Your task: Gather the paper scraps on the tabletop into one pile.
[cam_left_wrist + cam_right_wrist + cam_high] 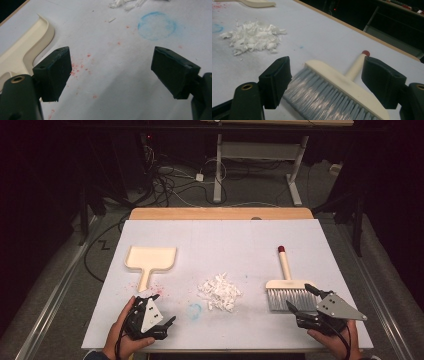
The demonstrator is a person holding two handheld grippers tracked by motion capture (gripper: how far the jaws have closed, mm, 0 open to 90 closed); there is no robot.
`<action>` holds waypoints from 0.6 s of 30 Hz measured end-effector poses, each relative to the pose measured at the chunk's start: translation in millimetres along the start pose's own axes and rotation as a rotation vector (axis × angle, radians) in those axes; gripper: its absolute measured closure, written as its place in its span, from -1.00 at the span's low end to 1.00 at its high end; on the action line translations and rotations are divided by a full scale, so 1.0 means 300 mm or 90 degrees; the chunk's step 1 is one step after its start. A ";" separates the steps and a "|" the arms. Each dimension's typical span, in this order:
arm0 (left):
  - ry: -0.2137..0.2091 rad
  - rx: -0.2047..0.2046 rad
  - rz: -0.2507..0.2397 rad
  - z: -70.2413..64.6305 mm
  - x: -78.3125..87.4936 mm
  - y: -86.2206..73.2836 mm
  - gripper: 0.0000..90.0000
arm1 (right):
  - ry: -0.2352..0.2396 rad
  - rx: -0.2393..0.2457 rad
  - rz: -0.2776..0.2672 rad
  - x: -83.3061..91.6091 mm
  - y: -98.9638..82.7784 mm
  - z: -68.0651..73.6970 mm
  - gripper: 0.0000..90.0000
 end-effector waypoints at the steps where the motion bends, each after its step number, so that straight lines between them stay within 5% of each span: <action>1: 0.000 0.001 0.000 0.000 0.000 0.000 -0.65 | 0.003 -0.002 -0.003 0.002 0.002 0.000 -0.45; 18: -0.003 -0.003 0.004 -0.002 -0.011 0.012 -0.65 | 0.004 -0.011 -0.008 0.008 -0.001 -0.015 -0.45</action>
Point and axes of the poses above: each handheld gripper's, and its own axes: x roughly backward along the jaws, y roughly out of its top, z roughly to its left, the point moved 8 cm from there along -x, roughly forward along the jaws, and after that the axes turned 11 degrees about z, right-handed, at the moved point
